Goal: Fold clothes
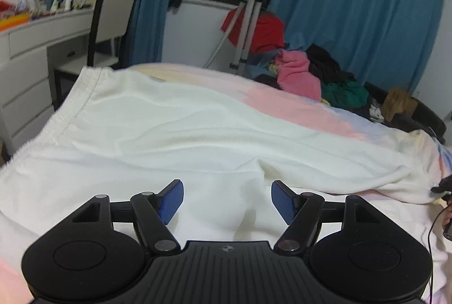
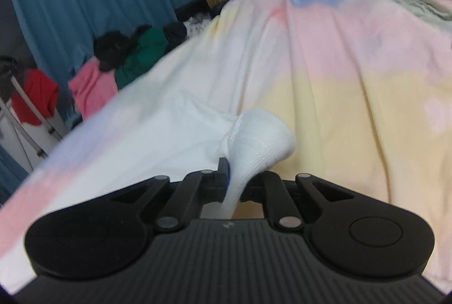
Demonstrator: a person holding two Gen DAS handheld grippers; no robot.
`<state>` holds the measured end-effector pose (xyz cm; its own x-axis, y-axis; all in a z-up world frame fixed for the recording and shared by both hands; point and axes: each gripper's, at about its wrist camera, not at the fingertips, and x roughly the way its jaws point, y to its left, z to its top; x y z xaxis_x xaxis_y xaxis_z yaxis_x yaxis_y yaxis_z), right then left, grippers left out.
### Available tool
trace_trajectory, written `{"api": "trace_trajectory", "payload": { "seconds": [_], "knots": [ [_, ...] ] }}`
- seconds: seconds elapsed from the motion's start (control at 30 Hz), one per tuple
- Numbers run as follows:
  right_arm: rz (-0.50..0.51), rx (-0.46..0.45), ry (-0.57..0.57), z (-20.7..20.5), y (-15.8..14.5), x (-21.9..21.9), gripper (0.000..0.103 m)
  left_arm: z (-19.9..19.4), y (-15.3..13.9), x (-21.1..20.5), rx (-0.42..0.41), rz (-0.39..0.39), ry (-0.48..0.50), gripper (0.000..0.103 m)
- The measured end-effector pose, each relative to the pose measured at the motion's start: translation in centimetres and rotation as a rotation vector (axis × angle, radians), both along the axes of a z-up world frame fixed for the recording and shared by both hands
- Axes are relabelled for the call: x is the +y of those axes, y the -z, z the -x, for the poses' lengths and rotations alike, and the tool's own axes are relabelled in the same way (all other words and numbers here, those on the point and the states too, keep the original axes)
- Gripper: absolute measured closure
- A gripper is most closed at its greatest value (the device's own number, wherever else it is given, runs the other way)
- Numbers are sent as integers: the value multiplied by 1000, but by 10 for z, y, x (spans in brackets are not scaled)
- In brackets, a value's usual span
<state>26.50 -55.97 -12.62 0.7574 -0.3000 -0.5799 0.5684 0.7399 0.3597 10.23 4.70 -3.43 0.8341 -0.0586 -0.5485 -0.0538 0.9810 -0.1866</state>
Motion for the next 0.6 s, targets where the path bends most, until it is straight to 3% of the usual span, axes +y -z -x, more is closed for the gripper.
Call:
{"api": "trace_trajectory", "payload": {
  "seconds": [0.1,0.2,0.27,0.3,0.43,0.5,0.6],
  "knots": [
    [41,17,-29,3,-9,9,87,6,-13,-4,-47,-22,15,26],
    [73,45,-77,10,-27,19,58,12,-23,-8,-73,-22,26,22],
    [117,34,-91,24,-44,31,31,17,-28,-10,-88,-23,39,20],
    [139,28,-98,31,-53,37,27,20,-29,-12,-92,-31,51,19],
    [227,-9,-158,63,-91,75,25,33,-34,-21,-118,-71,76,18],
    [259,-29,-212,83,-111,98,25,42,-36,-23,-131,-73,70,10],
    [302,-77,-307,117,-137,140,25,55,-39,-24,-146,-62,90,6]
  ]
}}
